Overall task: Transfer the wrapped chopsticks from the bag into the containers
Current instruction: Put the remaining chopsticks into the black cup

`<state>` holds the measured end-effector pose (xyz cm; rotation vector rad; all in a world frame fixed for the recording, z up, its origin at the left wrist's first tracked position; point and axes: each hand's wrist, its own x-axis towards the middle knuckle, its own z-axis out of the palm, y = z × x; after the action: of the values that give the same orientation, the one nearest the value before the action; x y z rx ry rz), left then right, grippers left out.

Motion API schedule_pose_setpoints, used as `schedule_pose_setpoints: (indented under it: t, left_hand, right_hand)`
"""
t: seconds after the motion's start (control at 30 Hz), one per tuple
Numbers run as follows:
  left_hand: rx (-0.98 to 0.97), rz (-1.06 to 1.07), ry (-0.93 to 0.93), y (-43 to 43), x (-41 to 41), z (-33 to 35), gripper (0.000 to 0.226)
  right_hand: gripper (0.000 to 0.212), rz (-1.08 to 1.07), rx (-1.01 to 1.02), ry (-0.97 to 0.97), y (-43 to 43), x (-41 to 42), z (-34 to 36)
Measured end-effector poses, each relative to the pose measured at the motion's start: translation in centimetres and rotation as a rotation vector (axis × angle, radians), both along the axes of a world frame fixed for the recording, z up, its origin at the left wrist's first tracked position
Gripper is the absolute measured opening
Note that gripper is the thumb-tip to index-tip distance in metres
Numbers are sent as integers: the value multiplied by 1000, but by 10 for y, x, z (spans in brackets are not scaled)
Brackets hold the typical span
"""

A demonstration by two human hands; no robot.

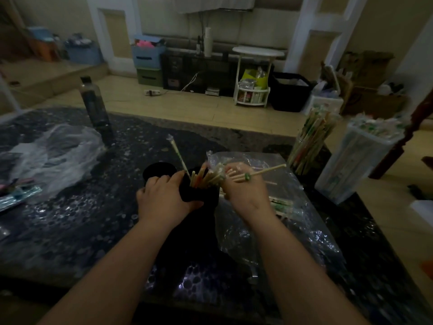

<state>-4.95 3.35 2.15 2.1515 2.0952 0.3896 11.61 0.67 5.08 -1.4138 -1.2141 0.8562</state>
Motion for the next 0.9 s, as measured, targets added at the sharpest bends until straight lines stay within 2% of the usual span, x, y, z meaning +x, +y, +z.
schedule_pose_setpoints:
  t: [0.07, 0.13, 0.23, 0.27, 0.33, 0.43, 0.5, 0.57, 0.63, 0.7, 0.8, 0.9]
  left_hand:
    - [16, 8, -8, 0, 1, -1, 97]
    - [38, 8, -22, 0, 1, -2, 104]
    - [77, -12, -164, 2, 0, 0, 113]
    - [103, -28, -251, 2, 1, 2, 116]
    - [182, -74, -417, 1, 2, 8, 119]
    - [276, -122, -538, -2, 2, 13, 125]
    - [304, -158, -622, -3, 2, 14, 130]
    - [343, -193, -682, -4, 0, 15, 133]
    - [396, -234, -630, -4, -1, 17, 135]
    - [441, -288, -507, -2, 0, 20, 131]
    - [449, -316, -382, -2, 2, 22, 122]
    - [435, -320, -380, -3, 3, 23, 115]
  right_hand:
    - [10, 5, 11, 14, -1, 0, 1]
    - [21, -55, 98, 13, -5, 2, 6]
    - [16, -167, 258, 33, -9, 5, 13]
    - [11, -185, 260, -1, -8, 5, 13]
    - [14, -143, 159, -48, -4, 3, 9]
    - [10, -13, -5, 25, -3, 0, 2]
    - [23, -23, 13, 26, -6, 1, 3]
    - [21, -103, 135, 6, -11, 3, 10]
    - [11, -172, 270, 33, -14, 5, 16]
    - [11, -197, 331, 19, -15, 5, 18]
    - [20, -160, 299, -41, -13, 5, 17]
    - [19, -129, 236, -39, -11, 7, 15]
